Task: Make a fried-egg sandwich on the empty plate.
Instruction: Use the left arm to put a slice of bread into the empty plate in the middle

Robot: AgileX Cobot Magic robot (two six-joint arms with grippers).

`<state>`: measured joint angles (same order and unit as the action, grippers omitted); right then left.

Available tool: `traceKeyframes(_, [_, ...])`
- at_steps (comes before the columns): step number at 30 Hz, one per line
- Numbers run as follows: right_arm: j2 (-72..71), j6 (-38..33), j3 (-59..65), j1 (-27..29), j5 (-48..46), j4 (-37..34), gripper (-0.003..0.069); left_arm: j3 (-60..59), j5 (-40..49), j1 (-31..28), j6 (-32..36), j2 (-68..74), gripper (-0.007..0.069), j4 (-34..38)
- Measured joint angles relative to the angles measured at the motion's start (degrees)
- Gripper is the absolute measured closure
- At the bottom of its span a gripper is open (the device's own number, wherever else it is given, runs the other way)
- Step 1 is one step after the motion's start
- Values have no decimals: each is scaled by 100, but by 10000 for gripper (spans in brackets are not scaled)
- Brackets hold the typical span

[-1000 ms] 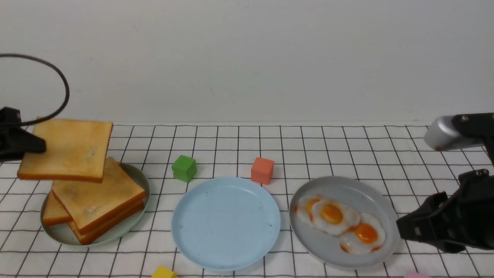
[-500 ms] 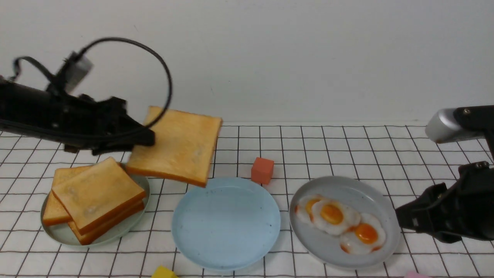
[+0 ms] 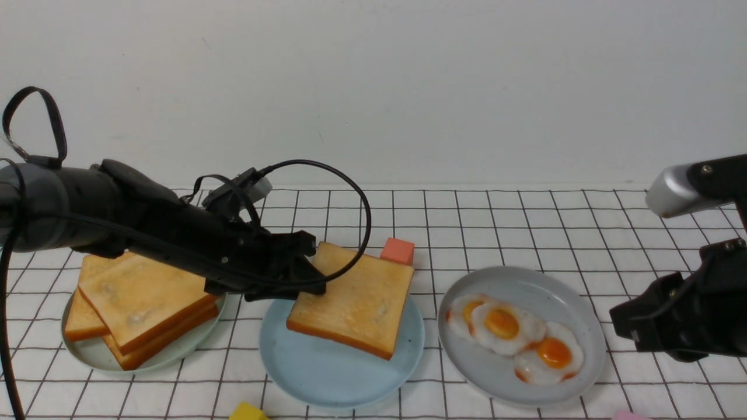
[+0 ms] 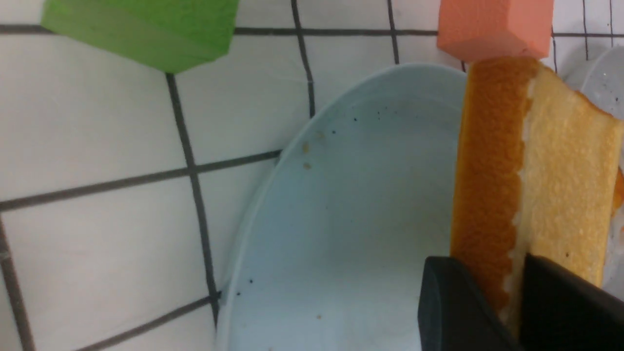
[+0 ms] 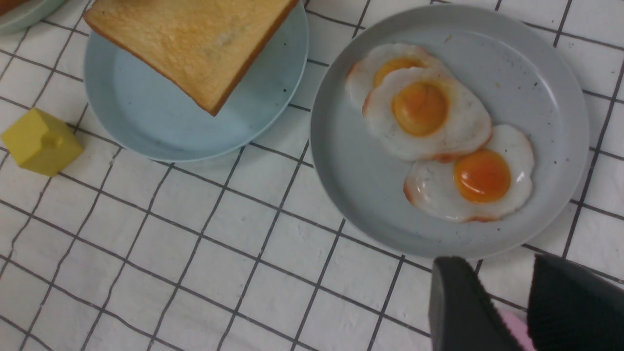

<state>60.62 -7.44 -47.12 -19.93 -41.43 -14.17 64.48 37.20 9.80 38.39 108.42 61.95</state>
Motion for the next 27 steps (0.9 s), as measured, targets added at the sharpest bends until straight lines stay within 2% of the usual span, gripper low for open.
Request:
traceKeyframes(7, [0,0,0,0,88,0,418,0,80,0,-476,0,450,-365])
traceKeyframes(9, [0,0,0,0,111,0,418,0,80,0,-992,0,450,-684])
traceKeyframes(12, [0,0,0,0,116,0,418,0,80,0,-1398,0,450,-951])
traceKeyframes(22, [0,0,0,0,227,-86,418,0,168,67,-1668,0,445,-1137])
traceKeyframes(24, [0,0,0,0,234,-166,418,0,176,105,-1725,0,406,-1137])
traceKeyframes(27, [0,0,0,0,220,-276,418,5,164,110,-2002,0,306,-1174])
